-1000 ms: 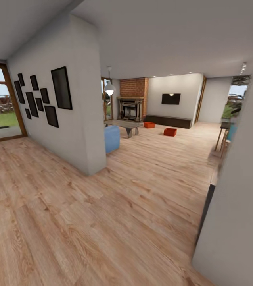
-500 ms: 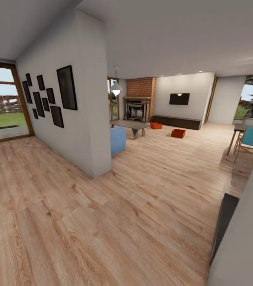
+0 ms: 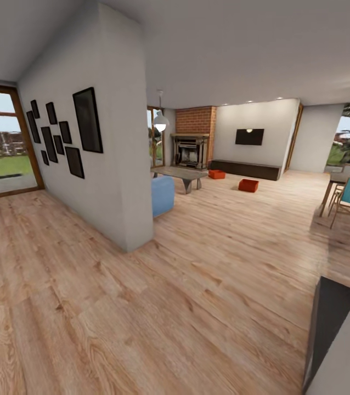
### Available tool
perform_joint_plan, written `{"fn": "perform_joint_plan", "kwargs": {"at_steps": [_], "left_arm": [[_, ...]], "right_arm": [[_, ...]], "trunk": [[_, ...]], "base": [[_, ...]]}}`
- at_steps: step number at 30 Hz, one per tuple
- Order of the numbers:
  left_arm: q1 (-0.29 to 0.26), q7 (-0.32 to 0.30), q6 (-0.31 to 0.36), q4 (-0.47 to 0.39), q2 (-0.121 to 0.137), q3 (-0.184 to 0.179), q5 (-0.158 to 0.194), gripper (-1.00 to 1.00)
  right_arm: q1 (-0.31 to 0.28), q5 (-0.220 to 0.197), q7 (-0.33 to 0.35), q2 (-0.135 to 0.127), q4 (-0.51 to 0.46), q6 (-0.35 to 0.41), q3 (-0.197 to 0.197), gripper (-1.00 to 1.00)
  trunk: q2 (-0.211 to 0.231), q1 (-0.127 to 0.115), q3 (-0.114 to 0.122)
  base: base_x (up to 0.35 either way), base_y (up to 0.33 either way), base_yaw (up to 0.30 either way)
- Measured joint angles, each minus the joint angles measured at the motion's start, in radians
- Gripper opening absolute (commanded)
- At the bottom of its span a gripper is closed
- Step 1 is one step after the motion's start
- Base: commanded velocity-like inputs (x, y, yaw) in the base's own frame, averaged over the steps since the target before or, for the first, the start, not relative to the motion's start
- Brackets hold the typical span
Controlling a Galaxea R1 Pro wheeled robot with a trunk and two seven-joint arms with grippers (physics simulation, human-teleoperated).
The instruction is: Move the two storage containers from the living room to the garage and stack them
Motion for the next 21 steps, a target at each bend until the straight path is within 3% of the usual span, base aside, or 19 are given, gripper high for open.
{"fn": "perform_joint_plan", "kwargs": {"at_steps": [21], "left_arm": [[0.000, 0.001, 0.000, 0.002, 0.000, 0.000, 0.000, 1.00]], "right_arm": [[0.000, -0.009, 0.000, 0.009, 0.000, 0.002, -0.005, 1.00]], "trunk": [[0.000, 0.000, 0.000]], "base": [[0.324, 0.000, 0.000]]}}
